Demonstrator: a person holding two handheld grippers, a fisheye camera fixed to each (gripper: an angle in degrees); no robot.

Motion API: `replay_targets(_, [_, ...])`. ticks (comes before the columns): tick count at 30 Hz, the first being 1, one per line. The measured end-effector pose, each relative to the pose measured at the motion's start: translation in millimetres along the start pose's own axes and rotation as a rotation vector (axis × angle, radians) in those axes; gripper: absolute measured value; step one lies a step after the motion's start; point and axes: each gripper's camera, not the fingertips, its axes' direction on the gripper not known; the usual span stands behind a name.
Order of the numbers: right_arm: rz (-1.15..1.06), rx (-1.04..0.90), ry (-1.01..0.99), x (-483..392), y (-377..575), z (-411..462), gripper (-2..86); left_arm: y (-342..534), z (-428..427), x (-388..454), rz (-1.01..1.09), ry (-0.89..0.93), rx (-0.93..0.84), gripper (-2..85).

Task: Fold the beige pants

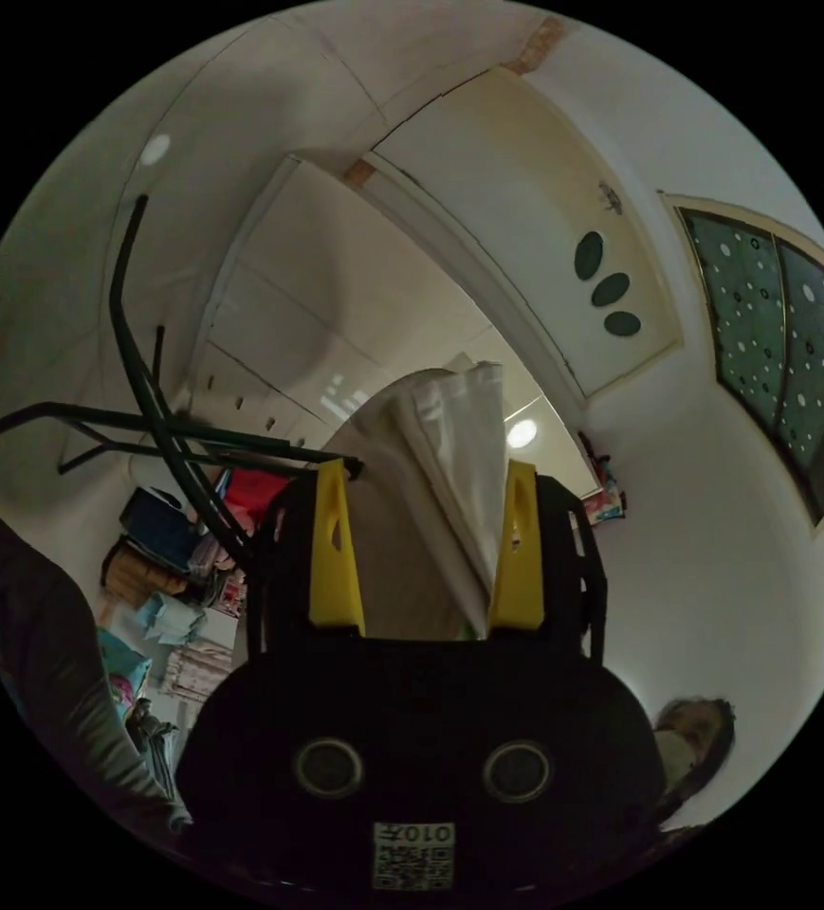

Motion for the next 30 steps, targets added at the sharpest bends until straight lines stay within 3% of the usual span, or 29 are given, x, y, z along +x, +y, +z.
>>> replay_targets(9, [-0.036,-0.117,0.210,14.9,-100.7,70.8,15.6,-3.6,-18.5,30.4,0.143,0.075,0.008,6.4])
replay_targets(14, [-0.089,-0.222,0.264,37.4,-146.6,117.8,18.5,16.4,-47.7,126.3,0.514,0.016,-0.021,3.8])
replay_targets(16, [-0.129,-0.261,0.269,44.0,-173.3,140.4,19.2,24.8,-49.3,140.9,0.572,-0.022,-0.031,3.4])
replay_targets(30, [-0.208,-0.802,0.342,104.3,-279.2,297.2,21.3,25.4,-45.5,117.7,0.615,-0.069,-0.059,3.4])
